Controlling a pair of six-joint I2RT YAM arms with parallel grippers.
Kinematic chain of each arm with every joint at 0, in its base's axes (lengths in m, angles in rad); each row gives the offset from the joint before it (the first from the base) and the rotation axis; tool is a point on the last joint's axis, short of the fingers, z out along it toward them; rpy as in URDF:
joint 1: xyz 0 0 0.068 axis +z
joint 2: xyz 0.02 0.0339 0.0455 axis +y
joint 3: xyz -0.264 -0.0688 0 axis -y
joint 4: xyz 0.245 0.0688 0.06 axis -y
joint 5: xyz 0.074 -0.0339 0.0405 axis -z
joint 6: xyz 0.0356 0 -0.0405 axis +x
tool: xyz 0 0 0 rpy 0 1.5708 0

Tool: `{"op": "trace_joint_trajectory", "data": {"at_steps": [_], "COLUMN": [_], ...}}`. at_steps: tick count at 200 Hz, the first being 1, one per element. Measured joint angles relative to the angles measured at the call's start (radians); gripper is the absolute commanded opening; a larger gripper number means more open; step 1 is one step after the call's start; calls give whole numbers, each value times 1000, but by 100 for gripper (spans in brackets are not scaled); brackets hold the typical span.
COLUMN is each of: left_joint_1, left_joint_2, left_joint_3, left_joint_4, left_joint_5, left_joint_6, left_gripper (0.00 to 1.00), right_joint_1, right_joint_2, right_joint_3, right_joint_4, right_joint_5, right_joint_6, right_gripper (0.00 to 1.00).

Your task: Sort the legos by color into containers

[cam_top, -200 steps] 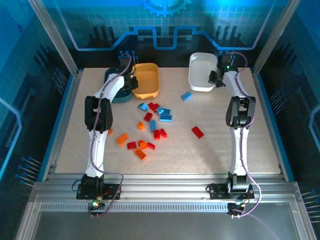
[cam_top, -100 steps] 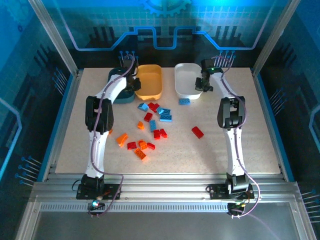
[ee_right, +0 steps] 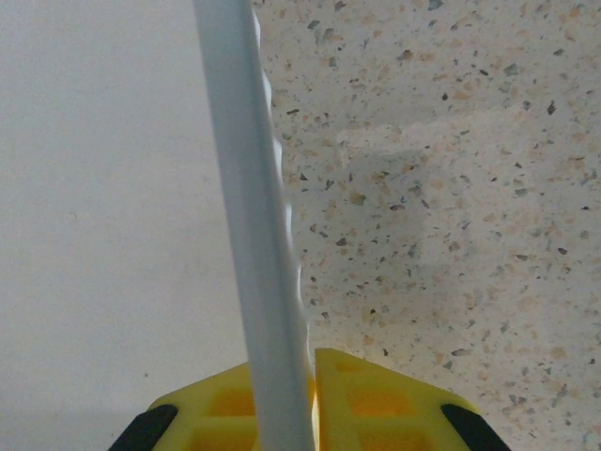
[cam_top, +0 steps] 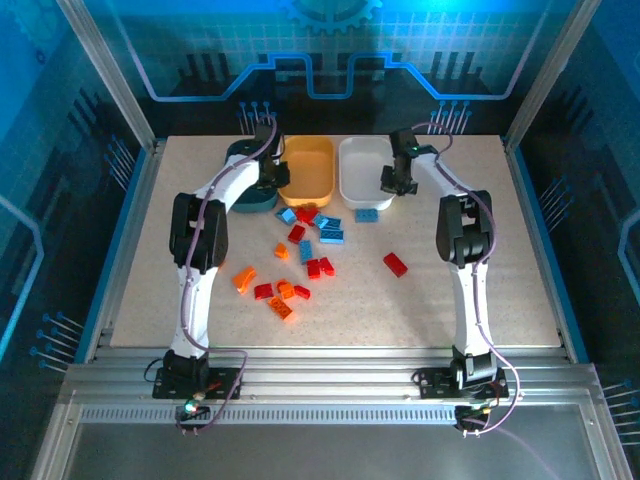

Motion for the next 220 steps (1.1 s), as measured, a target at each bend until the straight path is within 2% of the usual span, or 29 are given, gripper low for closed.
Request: {"op": "trace_joint_trajectory", "data": {"at_steps": [44,68,114,147,175,181,182,183,184,185,187,201,207,214,220], "left_joint_1": [-3,-3,-11,-11,-3,-1,0,0,0,0,1,2,2,2,2], "left_joint_2": [0,0,0,-24,-129,-171,-177,-189,-195,-201,-222,-393,-484,-588,-696], "left_joint_3": [0,2,39,59,54,37,34,27,23,19,9,-124,-203,-297,-399], "left_joint_4": [0,-1,-27,-58,-84,-75,-74,-71,-69,-68,-68,-9,24,69,121], "left_joint_5": [31,42,46,19,5,3,3,3,3,3,3,5,7,8,12], "left_joint_6": [-16,-27,-26,-12,-6,-7,-7,-8,-8,-8,-8,-26,-41,-61,-77], "left_gripper": [23,39,53,58,59,60,61,61,61,62,63,74,83,98,99], "right_joint_1": [2,2,3,-2,-11,-10,-10,-10,-10,-10,-9,10,24,46,67], "right_joint_2": [-15,-15,-32,-97,-185,-211,-216,-220,-228,-232,-244,-352,-409,-478,-542], "right_joint_3": [-32,-32,-43,-45,-46,-50,-51,-53,-56,-58,-63,-129,-170,-226,-282], "right_joint_4": [30,27,17,1,-18,-21,-21,-21,-20,-19,-19,-9,-2,17,46], "right_joint_5": [-16,-25,-37,-40,-35,-27,-26,-25,-24,-24,-19,24,50,74,85], "right_joint_6": [24,26,5,-17,-44,-56,-56,-56,-63,-66,-71,-101,-115,-132,-135], "right_gripper": [4,19,37,42,48,56,61,70,84,91,98,100,100,100,100]}}
